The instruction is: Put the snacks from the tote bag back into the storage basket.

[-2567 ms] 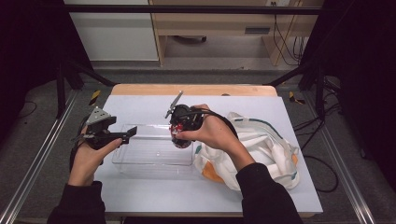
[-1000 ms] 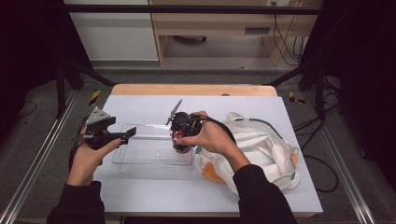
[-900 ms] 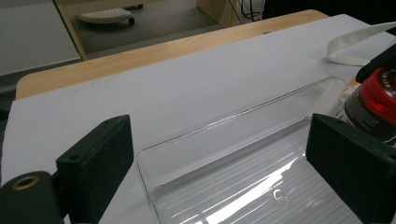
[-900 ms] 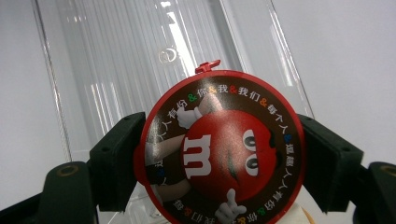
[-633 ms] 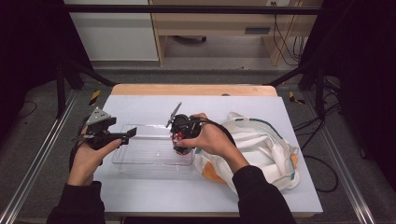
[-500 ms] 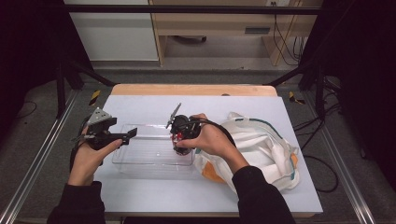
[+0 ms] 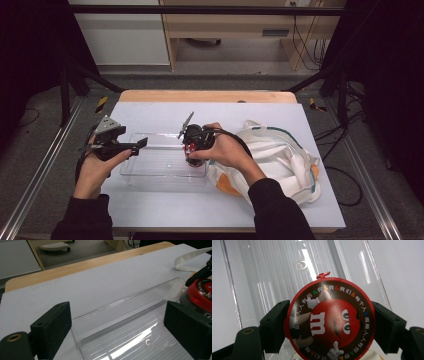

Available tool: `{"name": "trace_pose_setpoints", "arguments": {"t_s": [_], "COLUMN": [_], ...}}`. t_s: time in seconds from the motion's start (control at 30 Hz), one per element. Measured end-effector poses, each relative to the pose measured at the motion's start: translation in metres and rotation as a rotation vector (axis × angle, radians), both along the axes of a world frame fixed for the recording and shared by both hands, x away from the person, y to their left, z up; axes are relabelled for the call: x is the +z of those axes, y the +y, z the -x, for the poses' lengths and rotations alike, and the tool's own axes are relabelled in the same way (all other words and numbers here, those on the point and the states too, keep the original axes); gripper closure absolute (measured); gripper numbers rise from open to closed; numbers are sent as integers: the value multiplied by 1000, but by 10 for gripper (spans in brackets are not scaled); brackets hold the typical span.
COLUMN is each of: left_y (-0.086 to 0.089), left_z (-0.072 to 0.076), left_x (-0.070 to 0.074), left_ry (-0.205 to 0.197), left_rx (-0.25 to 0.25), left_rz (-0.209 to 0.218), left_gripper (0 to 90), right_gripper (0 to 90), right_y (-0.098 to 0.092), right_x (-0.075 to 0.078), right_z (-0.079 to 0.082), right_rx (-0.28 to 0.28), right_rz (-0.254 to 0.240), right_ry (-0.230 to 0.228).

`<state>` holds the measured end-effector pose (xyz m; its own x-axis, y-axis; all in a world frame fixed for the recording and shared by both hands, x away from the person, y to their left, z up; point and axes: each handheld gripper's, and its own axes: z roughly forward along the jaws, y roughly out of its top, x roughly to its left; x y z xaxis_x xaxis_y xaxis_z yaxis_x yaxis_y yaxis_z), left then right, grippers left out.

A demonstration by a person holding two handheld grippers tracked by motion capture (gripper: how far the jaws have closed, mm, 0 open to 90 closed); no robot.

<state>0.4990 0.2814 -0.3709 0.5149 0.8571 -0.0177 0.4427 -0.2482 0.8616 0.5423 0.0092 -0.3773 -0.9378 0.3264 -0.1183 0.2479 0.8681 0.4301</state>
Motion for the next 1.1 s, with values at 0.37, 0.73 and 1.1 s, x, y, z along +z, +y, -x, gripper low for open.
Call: {"name": "trace_pose_setpoints", "arguments": {"t_s": [0.37, 0.73, 1.1], "left_y": [0, 0, 0], "left_z": [0, 0, -1], "left_x": [0, 0, -1], "left_ry": [0, 2, 6], "left_rx": [-3, -3, -3], "left_rz": [-4, -4, -6], "left_gripper": [77, 77, 77], "right_gripper": [243, 243, 242], "right_y": [2, 3, 5], "right_x": [-4, -12, -18], "right_z": [0, -1, 0], "right_rx": [10, 17, 41], "right_rz": [24, 47, 64], "right_ry": [0, 6, -3]}}
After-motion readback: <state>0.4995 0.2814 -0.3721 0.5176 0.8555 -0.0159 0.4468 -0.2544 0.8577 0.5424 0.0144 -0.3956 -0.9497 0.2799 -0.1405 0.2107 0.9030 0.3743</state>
